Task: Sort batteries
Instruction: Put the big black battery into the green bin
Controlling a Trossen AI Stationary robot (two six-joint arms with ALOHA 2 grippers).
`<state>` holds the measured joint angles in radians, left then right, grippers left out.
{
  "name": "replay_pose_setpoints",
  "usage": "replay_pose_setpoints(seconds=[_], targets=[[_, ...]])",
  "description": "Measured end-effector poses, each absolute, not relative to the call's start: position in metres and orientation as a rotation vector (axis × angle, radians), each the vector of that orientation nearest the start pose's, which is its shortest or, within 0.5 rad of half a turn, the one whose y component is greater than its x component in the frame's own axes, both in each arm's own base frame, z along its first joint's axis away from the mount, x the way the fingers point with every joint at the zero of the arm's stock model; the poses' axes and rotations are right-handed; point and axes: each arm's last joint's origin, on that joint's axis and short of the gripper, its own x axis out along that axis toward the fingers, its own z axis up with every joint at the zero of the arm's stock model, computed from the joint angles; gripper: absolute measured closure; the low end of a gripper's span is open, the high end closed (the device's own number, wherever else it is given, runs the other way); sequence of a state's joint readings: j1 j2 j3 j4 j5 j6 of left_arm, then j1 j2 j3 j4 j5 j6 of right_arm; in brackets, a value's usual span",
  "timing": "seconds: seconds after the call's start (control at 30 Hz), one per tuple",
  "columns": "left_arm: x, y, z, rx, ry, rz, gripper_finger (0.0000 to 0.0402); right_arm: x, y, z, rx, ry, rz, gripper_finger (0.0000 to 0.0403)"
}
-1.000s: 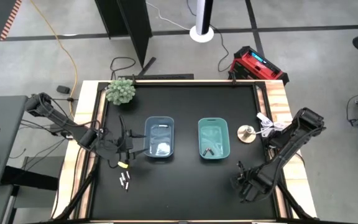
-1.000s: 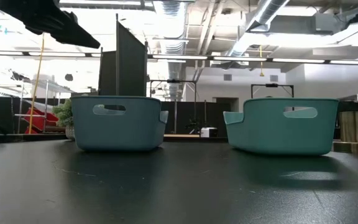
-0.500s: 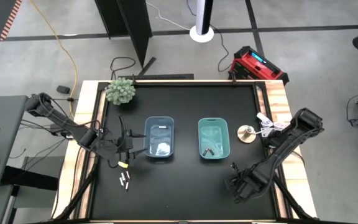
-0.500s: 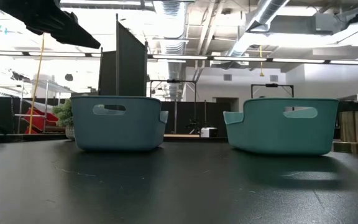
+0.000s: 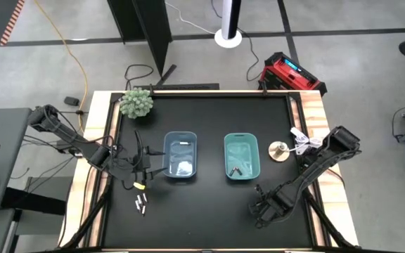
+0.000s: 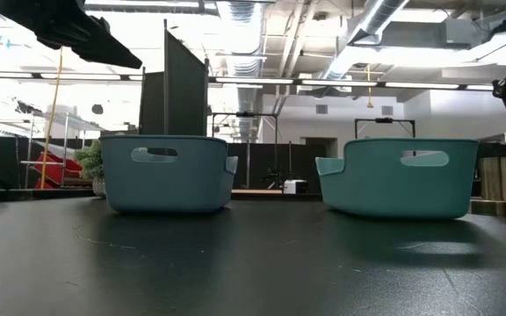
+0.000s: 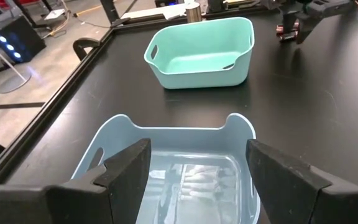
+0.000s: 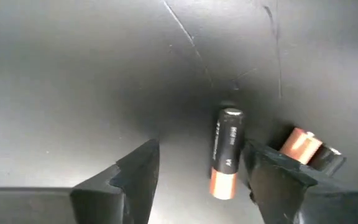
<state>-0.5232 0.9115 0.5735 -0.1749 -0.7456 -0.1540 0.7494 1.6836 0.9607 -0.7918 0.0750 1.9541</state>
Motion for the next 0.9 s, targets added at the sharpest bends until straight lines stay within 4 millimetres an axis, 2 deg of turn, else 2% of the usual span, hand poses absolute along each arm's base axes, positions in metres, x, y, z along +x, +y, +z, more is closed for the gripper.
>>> replay_pose_setpoints(seconds=[0.13, 0.43, 0.57, 0.7, 0.9], targets=[[0.172, -0.076, 0.244, 0.154, 0.395, 0.248, 0.0141, 0.205, 0.189, 0.151, 0.949, 1.276, -0.893, 0.0191], [0.172, -0.076, 0.244, 0.154, 0.396, 0.248, 0.0141, 0.211, 0.192, 0.139, 0.883, 1.340, -0.843, 0.0334], [0.172, -0.076, 0.244, 0.153, 0.394, 0.248, 0.0141, 0.215, 0.192, 0.142, 0.860, 1.352, -0.805, 0.0382], [0.172, -0.076, 0.244, 0.153, 0.394, 0.248, 0.0141, 0.221, 0.195, 0.155, 0.821, 1.314, -0.722, 0.0396], [0.172, -0.076, 0.244, 0.152, 0.395, 0.248, 0.0141, 0.231, 0.194, 0.188, 0.754, 1.228, -0.590, 0.0397]])
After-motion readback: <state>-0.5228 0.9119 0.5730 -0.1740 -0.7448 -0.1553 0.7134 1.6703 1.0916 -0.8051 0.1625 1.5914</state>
